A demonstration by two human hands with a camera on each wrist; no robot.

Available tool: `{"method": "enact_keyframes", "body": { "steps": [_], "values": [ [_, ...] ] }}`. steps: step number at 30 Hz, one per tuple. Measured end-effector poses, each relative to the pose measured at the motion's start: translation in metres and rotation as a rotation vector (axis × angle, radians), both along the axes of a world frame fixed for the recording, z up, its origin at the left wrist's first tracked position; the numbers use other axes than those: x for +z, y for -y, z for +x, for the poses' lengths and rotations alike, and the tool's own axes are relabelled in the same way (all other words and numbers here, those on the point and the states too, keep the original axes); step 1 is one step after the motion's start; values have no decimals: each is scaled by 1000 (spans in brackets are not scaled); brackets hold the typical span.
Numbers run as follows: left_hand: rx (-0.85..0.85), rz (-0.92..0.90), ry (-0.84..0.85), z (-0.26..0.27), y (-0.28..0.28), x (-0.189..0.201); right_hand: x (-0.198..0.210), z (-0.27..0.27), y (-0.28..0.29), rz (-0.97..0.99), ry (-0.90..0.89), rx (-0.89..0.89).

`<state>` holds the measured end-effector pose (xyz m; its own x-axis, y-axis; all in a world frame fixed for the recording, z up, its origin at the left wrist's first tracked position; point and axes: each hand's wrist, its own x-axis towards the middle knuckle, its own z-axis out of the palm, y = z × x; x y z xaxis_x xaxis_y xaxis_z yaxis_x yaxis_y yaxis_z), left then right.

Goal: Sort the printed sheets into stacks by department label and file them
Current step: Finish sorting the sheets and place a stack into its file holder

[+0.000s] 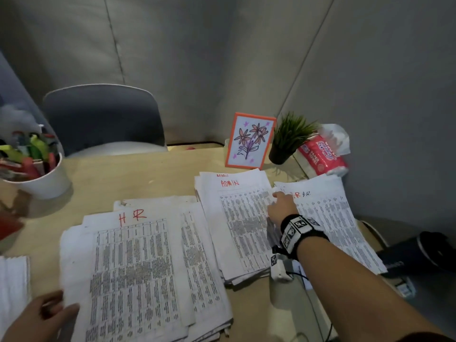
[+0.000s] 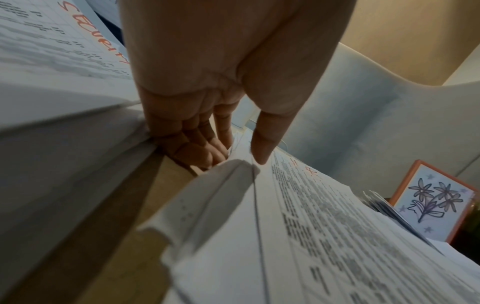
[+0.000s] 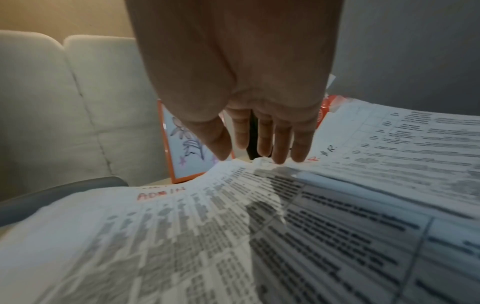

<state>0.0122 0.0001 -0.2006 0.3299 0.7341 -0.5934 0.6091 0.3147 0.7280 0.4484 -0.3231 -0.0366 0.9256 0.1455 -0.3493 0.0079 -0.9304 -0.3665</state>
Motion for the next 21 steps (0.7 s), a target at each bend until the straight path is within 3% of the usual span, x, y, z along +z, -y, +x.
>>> {"method": "enact_keyframes", "body": {
  "steps": [3, 5, 8, 13, 21],
  "values": [
    [-100, 51, -107, 22, 25, 70, 6, -23, -11, 57, 100, 98],
    [-127, 124, -98, 29, 37, 97, 8, -50, -27, 127, 104, 198],
    [-50, 179, -68, 29, 43, 97, 3, -101, -53, 191, -46, 298],
    [2, 154, -34, 24, 48, 102, -21, -161, -86, 43, -270, 400],
    [10, 99, 21, 24, 58, 114, -35, -188, -102, 200, -416, 288]
  ]
}}
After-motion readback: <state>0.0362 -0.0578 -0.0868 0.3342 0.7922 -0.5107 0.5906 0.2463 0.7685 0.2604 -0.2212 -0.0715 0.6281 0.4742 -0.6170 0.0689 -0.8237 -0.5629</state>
